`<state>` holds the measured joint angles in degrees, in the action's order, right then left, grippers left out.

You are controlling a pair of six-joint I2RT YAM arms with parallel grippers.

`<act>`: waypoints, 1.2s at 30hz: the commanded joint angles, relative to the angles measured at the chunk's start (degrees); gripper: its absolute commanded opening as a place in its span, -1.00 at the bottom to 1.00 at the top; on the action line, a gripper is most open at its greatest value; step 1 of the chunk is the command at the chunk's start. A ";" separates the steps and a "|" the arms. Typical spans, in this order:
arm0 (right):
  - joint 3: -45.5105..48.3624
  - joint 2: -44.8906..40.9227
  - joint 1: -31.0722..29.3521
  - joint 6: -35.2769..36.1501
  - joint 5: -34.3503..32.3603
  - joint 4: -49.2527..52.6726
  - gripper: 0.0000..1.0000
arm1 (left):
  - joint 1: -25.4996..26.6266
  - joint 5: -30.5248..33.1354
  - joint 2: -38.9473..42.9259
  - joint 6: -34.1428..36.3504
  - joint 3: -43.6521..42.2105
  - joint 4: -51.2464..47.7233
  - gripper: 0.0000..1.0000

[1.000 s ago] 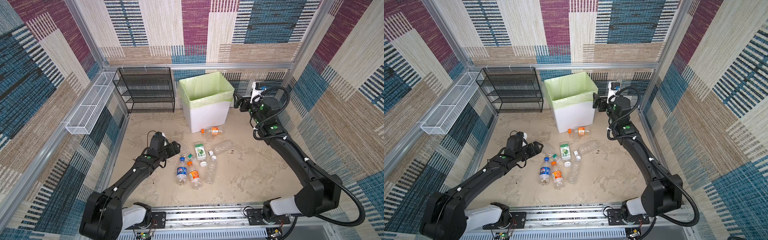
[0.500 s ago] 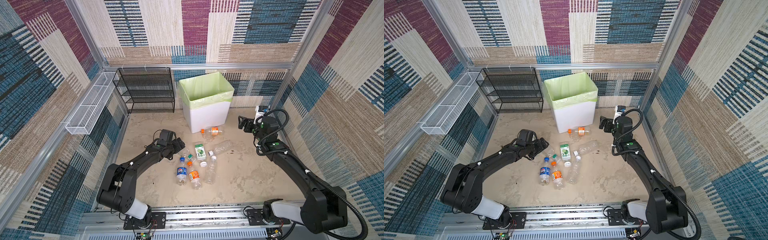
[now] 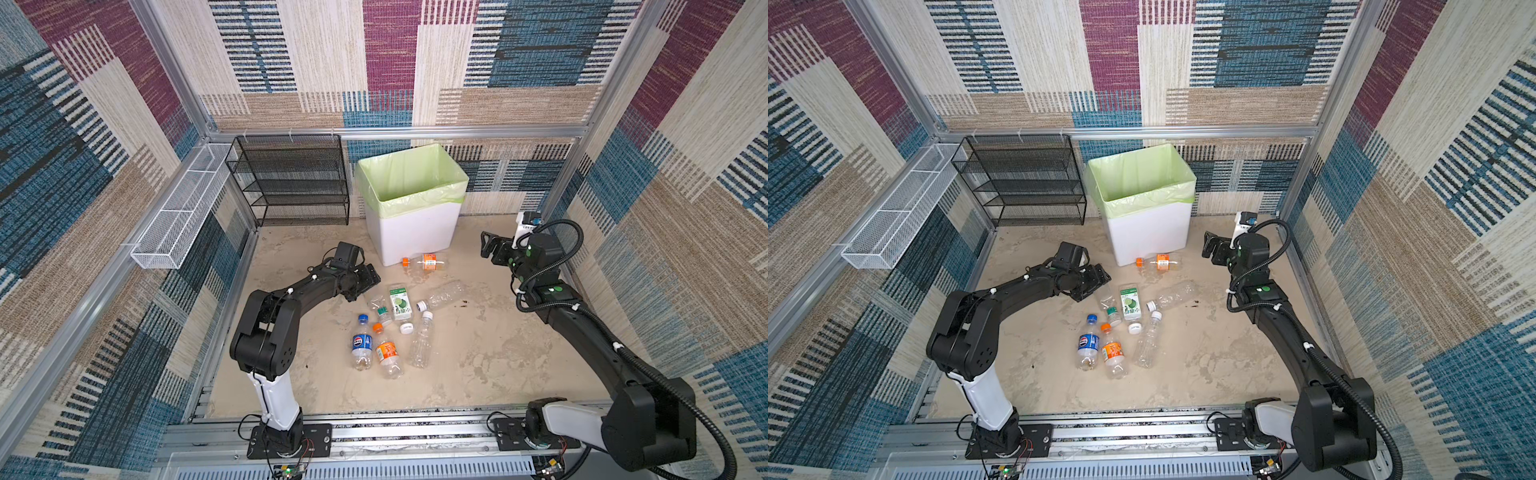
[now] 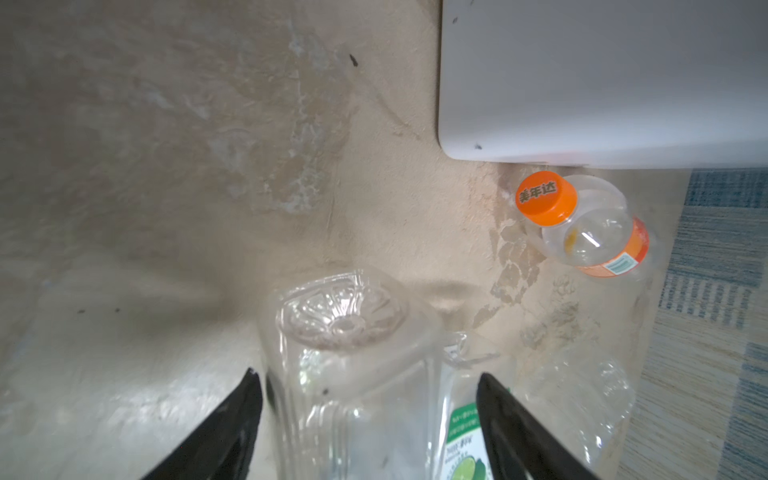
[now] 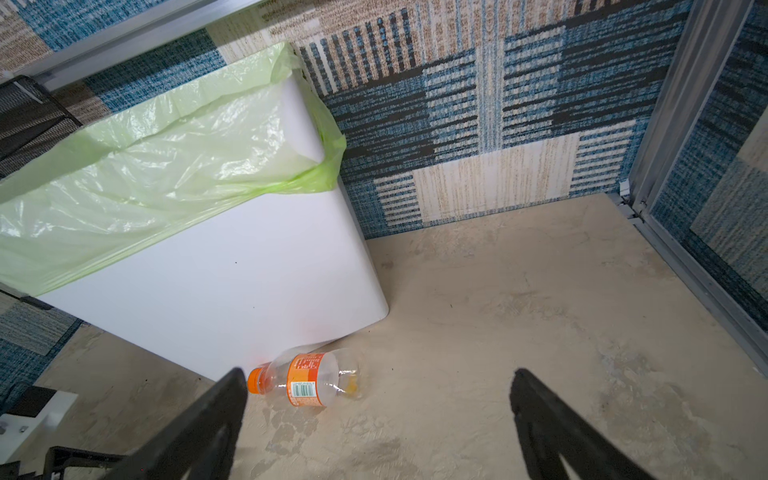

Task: Throw the plastic bottles in the bin
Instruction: 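Withdraw the right gripper while the left gripper grasps a clear square bottle, then lift the clear square bottle with the left gripper toward the bin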

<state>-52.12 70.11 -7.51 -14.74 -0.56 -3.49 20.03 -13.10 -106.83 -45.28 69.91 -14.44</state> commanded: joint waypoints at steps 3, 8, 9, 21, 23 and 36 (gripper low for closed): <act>0.50 -1.47 0.43 -0.54 -1.03 -1.05 0.98 | 0.05 -2.57 -4.10 6.91 4.02 -5.81 0.63; 0.94 -1.77 0.73 -0.69 -1.12 -1.34 0.99 | 0.10 -0.86 -5.06 9.83 5.41 -8.14 0.63; 1.04 -1.82 0.74 -0.91 -1.06 -1.44 0.99 | 0.13 -0.33 -5.06 10.48 5.65 -8.54 0.60; 1.02 -2.07 1.09 -1.00 -1.56 -1.60 0.99 | 0.13 2.19 -4.94 12.52 7.80 -8.91 0.19; 0.73 -1.99 1.09 -0.98 -1.73 -1.44 0.99 | 0.17 1.86 -4.92 12.14 7.76 -7.99 0.12; -2.37 -0.24 1.18 -0.36 -1.99 0.50 0.96 | -0.39 4.07 3.35 11.78 4.76 -1.13 0.01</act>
<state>-53.78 69.65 -6.35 -15.49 -2.15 -2.79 19.88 -10.63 -105.67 -34.41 75.37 -18.59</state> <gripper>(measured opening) 0.982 0.543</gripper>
